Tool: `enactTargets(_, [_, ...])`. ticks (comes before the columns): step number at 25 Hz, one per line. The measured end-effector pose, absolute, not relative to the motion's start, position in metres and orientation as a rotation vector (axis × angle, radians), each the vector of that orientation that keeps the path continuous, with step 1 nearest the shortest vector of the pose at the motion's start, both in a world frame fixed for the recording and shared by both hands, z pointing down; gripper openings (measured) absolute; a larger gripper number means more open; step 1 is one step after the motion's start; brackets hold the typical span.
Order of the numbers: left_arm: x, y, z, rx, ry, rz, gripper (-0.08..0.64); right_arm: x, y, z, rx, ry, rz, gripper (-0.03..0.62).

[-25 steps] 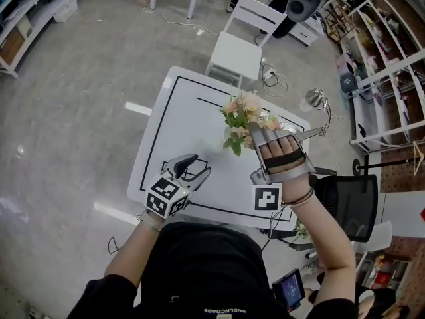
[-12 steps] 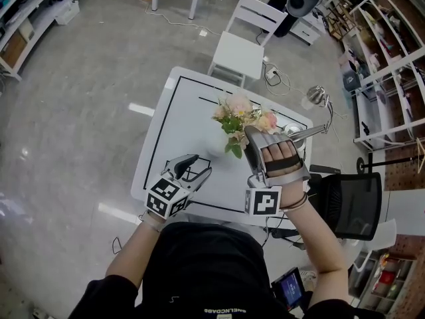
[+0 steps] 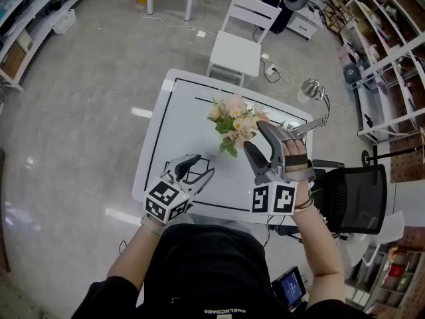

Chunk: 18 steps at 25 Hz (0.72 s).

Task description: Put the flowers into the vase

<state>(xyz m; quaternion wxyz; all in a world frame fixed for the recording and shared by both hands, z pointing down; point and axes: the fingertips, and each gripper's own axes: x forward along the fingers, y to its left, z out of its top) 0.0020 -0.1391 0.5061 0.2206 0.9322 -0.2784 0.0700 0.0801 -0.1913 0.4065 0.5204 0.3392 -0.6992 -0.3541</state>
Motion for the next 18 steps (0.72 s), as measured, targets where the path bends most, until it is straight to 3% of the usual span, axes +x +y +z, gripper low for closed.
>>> enactTargets(15, [0.055,-0.136,0.423,2.770,-0.694,0.113,0.189,0.143,-0.151,0.356,1.288,-2.408,-0.103,0.276])
enactTargets(18, [0.066,-0.137,0.407,2.806,-0.674,0.080,0.153,0.159,-0.140,0.350,1.367,-2.473,-0.025,0.223])
